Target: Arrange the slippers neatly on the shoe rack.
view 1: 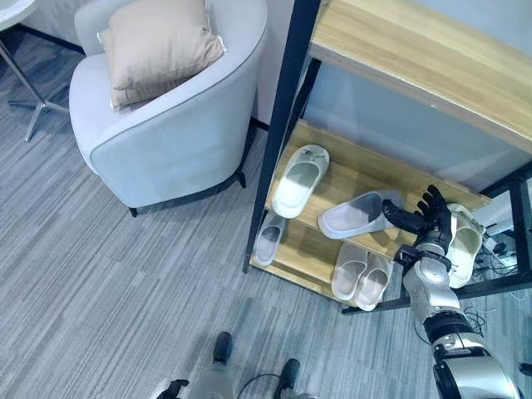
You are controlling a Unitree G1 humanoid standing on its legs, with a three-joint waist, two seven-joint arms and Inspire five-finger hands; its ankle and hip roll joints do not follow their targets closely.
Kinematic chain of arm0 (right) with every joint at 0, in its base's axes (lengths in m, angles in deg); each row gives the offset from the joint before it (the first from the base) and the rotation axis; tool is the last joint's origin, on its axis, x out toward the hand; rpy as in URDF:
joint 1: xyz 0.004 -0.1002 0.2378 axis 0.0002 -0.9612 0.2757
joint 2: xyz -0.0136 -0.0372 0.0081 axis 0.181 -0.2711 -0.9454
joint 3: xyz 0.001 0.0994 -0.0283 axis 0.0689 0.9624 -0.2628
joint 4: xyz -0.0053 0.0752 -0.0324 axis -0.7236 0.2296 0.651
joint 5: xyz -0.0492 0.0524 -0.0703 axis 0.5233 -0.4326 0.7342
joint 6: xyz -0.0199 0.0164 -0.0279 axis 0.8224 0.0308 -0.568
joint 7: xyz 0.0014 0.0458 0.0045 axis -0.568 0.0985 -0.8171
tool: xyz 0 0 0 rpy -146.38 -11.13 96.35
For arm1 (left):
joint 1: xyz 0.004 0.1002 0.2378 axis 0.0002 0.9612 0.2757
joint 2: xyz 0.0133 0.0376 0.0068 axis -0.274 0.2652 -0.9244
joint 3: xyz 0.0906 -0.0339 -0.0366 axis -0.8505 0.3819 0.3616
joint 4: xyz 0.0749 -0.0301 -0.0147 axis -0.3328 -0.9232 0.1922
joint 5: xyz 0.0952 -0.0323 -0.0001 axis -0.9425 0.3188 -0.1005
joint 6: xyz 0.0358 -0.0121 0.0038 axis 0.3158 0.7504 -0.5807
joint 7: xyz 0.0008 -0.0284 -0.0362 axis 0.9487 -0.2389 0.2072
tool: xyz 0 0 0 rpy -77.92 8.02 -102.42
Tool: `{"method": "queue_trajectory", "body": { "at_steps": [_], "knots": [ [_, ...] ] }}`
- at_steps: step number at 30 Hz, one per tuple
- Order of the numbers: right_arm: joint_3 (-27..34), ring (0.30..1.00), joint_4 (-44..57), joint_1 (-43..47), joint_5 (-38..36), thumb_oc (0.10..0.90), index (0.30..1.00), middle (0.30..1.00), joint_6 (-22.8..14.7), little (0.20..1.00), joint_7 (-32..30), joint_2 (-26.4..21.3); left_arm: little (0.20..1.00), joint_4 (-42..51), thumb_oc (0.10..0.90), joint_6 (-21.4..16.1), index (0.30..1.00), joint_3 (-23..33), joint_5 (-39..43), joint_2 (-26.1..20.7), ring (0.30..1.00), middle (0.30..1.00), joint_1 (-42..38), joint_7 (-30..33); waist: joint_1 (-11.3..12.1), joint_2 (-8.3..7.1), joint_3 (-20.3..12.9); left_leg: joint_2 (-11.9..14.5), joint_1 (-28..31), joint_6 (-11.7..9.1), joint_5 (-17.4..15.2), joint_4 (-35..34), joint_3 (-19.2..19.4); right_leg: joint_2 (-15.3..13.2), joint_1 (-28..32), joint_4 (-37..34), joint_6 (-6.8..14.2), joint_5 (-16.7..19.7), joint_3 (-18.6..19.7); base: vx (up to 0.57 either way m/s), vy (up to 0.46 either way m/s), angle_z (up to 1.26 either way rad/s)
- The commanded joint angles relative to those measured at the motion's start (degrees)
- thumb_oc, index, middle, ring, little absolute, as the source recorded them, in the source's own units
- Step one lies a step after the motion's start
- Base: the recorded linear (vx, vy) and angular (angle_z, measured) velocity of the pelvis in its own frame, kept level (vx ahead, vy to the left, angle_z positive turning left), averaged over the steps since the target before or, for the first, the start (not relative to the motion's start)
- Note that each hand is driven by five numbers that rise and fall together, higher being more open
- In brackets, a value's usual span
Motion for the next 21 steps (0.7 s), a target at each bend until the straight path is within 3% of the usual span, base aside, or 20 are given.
{"method": "queue_trajectory", "body": {
  "at_steps": [1, 21],
  "knots": [
    [-0.64, 0.900, 2.33, 8.29, -1.58, 0.800, 0.900, 0.900, -4.36, 0.900, 0.45, -7.39, 0.900, -2.88, 0.800, -1.49, 0.900, -2.78, 1.97, 2.44, 0.900, 0.900, -3.95, 1.06, 1.98, 2.55, 0.04, 0.93, 1.40, -0.90, -5.94, -0.40, -6.49, 0.77, 0.73, 0.31, 2.75, -4.12, 1.89, -0.03, 0.025, 0.06],
    [-2.38, 0.900, 0.20, 8.28, 0.11, 0.800, 0.900, 0.900, -3.01, 0.900, 0.97, -6.03, 0.900, -2.48, 0.800, -1.98, 0.900, -2.49, 4.10, 2.22, 0.900, 0.900, -5.37, 1.15, 1.48, 1.69, 0.27, 0.06, 0.94, -0.54, -6.45, -0.21, -7.93, -0.10, 1.05, 0.31, 2.87, -3.87, -0.01, 0.00, 0.006, 0.04]
  ]
}}
